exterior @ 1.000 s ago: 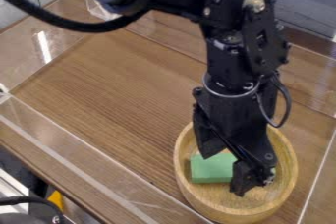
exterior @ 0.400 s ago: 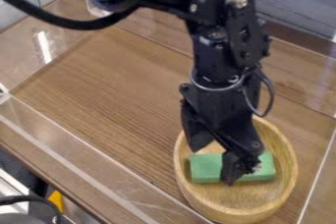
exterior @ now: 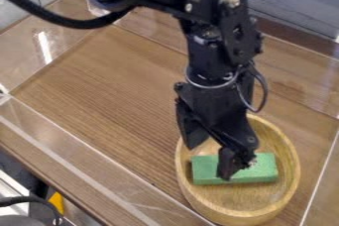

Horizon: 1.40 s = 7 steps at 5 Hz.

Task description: Put the green block in the brown bowl

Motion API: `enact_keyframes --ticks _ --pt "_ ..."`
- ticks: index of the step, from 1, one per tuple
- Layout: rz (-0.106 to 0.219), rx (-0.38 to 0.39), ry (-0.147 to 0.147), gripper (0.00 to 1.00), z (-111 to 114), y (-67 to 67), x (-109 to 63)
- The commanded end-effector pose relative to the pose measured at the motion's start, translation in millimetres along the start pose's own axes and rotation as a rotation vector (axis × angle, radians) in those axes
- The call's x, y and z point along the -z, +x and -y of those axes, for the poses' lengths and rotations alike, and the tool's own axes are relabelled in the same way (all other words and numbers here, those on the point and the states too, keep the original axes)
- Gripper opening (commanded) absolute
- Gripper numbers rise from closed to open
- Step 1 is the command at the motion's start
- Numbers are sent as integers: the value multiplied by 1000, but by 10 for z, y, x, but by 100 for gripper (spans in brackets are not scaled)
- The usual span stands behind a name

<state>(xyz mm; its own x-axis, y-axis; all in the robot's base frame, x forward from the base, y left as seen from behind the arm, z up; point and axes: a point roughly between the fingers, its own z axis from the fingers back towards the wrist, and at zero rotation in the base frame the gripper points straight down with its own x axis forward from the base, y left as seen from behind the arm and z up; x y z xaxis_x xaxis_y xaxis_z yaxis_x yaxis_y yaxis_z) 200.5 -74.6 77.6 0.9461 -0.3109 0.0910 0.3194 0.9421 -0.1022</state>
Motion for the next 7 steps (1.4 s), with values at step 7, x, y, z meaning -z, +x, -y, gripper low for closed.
enact_keyframes --ticks 7 --pt "48 -100 41 100 -215 169 80"
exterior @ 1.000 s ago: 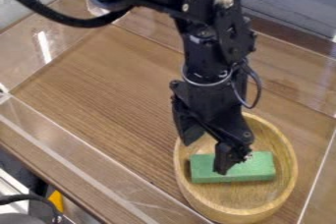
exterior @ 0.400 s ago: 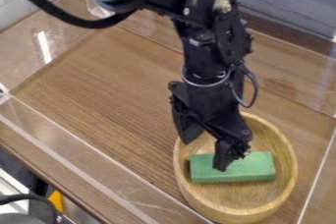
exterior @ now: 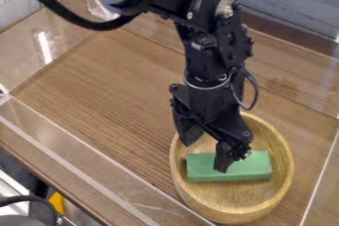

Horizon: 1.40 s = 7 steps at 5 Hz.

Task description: Put the green block in the brown bowl

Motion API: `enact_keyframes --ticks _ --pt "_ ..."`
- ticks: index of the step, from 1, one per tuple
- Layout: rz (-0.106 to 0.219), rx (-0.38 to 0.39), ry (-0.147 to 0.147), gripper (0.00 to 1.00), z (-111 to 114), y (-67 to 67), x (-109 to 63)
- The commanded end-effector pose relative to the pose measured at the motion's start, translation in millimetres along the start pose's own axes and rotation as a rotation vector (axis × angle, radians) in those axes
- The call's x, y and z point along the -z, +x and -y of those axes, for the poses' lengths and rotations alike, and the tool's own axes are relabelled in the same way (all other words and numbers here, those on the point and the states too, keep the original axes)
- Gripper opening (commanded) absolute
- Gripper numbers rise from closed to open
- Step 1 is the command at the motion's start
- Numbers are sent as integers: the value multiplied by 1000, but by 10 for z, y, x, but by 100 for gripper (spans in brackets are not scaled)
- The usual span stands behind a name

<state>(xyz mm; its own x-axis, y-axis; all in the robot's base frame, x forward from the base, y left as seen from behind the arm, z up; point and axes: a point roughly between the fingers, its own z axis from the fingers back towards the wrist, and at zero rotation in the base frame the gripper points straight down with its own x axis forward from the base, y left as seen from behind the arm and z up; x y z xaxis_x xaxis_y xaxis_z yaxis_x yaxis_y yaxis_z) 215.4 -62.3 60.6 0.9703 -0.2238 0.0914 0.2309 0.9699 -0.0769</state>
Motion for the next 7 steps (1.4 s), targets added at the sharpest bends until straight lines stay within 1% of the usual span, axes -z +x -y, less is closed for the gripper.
enact_keyframes --ticks 1,5,6,7 --pt "40 -19 9 100 -37 94 -61" --pt "43 -49 20 100 -36 131 -6" --pt "44 -55 22 0 -28 139 4" --pt "44 -56 21 0 -15 146 -16"
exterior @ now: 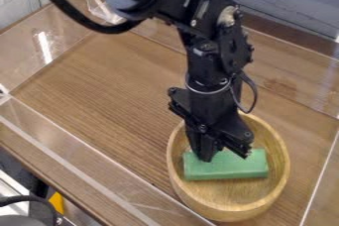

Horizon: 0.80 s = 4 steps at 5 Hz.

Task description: Put the green block in the brown bowl

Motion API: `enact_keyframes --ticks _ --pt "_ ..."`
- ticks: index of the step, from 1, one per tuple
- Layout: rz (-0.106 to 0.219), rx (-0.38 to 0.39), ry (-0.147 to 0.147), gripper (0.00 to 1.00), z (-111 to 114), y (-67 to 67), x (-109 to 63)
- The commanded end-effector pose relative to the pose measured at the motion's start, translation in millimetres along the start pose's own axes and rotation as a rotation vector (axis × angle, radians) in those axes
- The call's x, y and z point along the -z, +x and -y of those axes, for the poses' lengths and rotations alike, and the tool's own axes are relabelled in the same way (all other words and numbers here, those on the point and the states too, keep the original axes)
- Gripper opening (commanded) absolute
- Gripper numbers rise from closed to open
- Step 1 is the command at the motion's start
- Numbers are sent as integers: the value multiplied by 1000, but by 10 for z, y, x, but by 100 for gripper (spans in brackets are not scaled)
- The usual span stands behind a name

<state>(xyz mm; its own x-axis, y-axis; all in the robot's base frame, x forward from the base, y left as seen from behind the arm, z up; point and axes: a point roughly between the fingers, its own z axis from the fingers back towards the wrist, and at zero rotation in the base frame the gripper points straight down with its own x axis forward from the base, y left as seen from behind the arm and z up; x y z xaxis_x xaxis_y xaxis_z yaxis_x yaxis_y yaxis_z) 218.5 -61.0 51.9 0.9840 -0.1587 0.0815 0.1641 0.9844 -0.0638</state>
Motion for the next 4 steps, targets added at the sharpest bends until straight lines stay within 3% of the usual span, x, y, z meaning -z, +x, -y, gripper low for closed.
enact_keyframes --ticks 1,2,4 --pt "49 9 -2 0 40 131 -130" --pt "52 -12 -4 100 15 137 -197" --pt "55 -76 4 100 -71 153 -343"
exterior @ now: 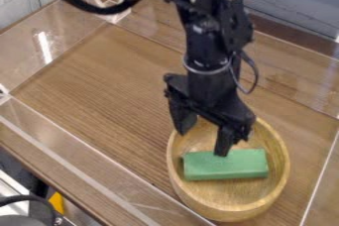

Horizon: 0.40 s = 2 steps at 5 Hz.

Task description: Put the green block in the brown bowl

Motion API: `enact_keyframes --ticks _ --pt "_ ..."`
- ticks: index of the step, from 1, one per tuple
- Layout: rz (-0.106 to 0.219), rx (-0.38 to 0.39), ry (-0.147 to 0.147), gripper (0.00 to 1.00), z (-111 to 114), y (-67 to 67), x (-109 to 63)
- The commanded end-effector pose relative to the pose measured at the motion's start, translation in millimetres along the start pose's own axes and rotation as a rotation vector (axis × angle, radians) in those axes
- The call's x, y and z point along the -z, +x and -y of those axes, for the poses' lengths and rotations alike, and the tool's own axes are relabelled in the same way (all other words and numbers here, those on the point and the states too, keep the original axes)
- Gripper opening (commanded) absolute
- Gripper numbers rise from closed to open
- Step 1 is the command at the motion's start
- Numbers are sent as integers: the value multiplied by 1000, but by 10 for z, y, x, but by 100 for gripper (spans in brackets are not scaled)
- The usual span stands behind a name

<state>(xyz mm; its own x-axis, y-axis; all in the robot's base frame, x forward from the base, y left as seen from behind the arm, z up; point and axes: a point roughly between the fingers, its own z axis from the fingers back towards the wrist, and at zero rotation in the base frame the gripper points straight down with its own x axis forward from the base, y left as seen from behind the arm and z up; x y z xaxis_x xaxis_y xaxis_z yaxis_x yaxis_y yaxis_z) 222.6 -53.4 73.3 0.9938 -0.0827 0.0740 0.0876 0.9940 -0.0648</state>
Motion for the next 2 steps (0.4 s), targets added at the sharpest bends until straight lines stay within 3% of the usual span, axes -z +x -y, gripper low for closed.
enact_keyframes --ticks 1,2 --pt "66 -32 10 100 -77 159 -224" --pt "88 -64 17 100 -170 238 -331"
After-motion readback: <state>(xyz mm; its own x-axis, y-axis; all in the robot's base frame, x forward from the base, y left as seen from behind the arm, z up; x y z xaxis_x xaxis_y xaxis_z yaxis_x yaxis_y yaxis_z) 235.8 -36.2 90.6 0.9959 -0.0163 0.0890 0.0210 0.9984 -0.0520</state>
